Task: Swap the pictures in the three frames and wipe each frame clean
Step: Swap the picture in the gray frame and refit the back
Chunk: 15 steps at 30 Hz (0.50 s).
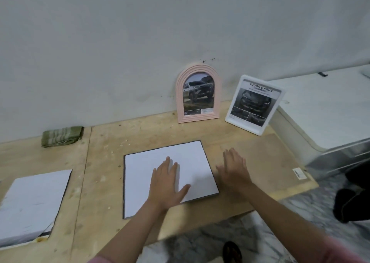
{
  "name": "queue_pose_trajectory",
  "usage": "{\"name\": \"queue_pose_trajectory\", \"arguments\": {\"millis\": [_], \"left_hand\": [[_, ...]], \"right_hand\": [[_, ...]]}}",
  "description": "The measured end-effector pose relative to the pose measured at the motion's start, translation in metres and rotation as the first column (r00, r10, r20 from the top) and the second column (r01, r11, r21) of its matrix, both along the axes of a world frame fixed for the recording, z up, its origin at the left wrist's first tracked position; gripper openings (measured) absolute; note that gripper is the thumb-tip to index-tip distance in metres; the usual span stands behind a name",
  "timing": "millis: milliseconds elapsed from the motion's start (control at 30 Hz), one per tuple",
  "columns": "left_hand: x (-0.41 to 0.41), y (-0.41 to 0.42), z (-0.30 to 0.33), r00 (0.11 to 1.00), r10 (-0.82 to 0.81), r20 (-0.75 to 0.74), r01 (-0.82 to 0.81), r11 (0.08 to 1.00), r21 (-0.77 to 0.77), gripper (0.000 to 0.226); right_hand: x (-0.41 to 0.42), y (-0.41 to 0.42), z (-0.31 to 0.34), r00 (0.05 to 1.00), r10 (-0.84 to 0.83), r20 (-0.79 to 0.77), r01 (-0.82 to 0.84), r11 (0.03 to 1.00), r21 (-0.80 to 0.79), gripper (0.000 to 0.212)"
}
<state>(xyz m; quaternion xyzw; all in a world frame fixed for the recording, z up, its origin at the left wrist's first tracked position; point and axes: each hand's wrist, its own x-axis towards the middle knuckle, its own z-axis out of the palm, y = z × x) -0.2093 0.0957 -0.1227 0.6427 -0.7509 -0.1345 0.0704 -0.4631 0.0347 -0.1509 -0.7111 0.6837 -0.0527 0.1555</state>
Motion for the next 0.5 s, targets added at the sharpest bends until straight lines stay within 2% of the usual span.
{"name": "queue_pose_trajectory", "arguments": {"millis": [167,300,400,500], "left_hand": [[-0.098,-0.011,0.009,0.982,0.099,-0.162,-0.091,0.995,0.051,0.064],[-0.165,-0.019,0.014,0.927,0.216,-0.305,-0.202,0.976,0.078,0.038],[-0.200,-0.022,0.017,0.886,0.355,-0.299,-0.309,0.932,0.190,0.037],[-0.216,-0.020,0.019,0.855,0.476,-0.208,-0.409,0.864,0.295,0.042]], "right_hand": [[-0.085,-0.011,0.013,0.995,-0.094,0.028,0.095,0.995,-0.026,0.056],[-0.146,-0.017,0.022,0.989,-0.150,0.003,0.150,0.987,-0.063,0.047],[-0.180,-0.020,0.025,0.980,-0.198,-0.037,0.197,0.980,-0.017,0.046],[-0.197,-0.023,0.023,0.975,-0.210,-0.072,0.214,0.975,0.056,0.049]]}}
